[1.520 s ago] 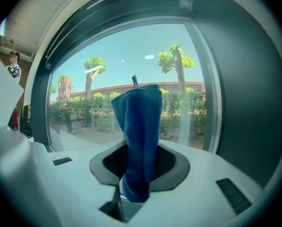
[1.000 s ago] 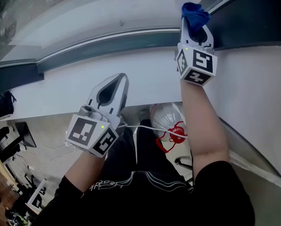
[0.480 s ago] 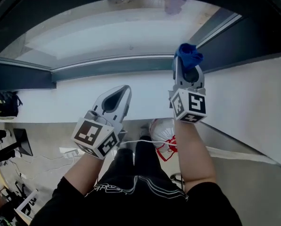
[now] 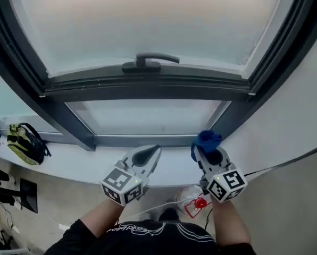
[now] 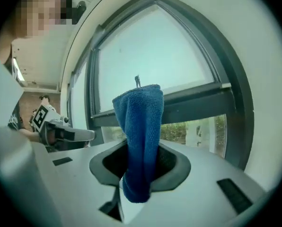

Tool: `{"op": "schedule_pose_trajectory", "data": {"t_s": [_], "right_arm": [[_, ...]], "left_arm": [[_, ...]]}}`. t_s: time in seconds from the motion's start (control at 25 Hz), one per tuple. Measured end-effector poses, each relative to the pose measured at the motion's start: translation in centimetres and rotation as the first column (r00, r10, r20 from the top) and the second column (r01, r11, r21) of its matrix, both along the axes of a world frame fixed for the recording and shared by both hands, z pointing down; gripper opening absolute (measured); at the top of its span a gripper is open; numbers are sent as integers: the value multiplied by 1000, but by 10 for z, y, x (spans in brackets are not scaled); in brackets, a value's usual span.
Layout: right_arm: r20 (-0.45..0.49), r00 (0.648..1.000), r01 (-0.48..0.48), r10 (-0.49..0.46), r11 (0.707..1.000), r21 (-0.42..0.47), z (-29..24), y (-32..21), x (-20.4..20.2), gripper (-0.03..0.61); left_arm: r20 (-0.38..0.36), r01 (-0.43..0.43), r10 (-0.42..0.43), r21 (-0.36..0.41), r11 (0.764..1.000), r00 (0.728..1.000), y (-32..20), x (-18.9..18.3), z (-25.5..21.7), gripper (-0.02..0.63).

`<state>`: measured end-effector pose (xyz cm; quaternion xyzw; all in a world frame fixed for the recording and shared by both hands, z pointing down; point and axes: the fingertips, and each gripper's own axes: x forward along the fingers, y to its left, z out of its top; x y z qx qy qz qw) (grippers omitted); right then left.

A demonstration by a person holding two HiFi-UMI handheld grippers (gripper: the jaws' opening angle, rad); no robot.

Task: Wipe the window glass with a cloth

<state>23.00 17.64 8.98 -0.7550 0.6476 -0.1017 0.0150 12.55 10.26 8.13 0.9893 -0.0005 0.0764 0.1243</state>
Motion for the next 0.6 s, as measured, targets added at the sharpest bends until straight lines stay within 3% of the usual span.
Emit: {"op": "schedule_pose_trajectory", "data": {"t_s": [0.28, 0.6], "right_arm": [[51, 991, 117, -123, 987, 106, -108, 3, -89, 94], [26, 968, 246, -251, 963, 113, -138, -16, -158, 94]], "left_arm": [[-76, -22, 32, 133, 991, 997, 8, -72, -113, 3], [-125, -14, 32, 143, 990, 992, 1, -122, -143, 3]]}}
